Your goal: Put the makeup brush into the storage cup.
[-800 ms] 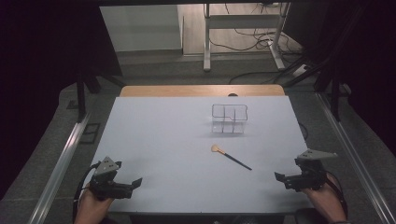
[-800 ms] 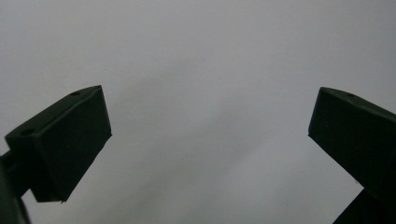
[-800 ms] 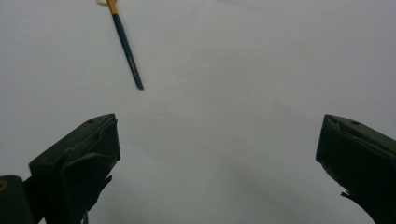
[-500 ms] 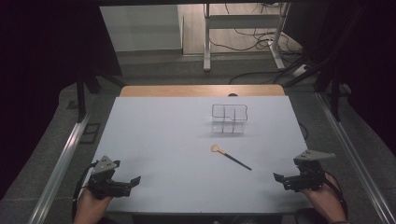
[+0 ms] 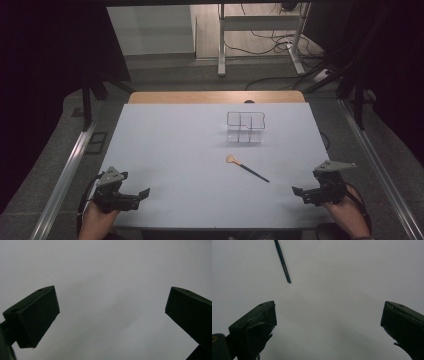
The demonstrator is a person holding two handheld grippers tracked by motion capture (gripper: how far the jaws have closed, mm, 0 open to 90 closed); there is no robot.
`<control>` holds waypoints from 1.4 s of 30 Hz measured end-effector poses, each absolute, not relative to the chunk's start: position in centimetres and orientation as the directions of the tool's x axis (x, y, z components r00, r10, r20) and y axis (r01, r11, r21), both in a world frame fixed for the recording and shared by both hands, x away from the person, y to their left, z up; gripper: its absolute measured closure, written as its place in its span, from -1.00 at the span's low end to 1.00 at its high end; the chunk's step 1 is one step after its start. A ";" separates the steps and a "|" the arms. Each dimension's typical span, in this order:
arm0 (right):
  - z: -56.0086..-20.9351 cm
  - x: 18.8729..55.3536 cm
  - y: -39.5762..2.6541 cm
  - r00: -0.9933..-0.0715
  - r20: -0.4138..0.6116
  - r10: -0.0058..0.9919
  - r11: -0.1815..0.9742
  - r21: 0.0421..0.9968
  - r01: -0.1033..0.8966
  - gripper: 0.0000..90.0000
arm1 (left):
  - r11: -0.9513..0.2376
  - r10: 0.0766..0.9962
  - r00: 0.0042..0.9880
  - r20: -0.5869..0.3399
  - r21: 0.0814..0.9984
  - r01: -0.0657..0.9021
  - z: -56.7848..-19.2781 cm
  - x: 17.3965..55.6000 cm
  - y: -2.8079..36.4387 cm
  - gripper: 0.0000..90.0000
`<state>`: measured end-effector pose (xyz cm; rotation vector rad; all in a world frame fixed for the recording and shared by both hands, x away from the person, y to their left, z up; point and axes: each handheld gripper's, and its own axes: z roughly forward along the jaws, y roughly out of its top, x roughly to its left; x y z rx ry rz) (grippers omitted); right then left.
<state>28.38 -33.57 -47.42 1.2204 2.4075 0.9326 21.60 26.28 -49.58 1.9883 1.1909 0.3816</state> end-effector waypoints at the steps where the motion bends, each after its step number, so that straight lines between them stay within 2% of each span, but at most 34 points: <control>1: -47.4 28.4 -33.5 -0.602 0.034 0.797 0.435 0.660 0.613 -0.98 | -0.265 0.847 0.517 -0.127 0.742 0.616 -49.6 21.6 26.3 -1.00; 24: -46.6 28.5 -32.5 -0.623 -0.024 0.782 0.477 0.667 0.573 -0.99 | -0.268 0.842 0.523 -0.135 0.736 0.622 -49.7 21.7 26.2 -1.00; 42: -46.5 28.8 -31.9 -0.630 -0.016 0.777 0.484 0.655 0.581 -1.00 | -0.242 0.816 0.536 -0.217 0.713 0.658 -50.1 22.0 26.0 -1.00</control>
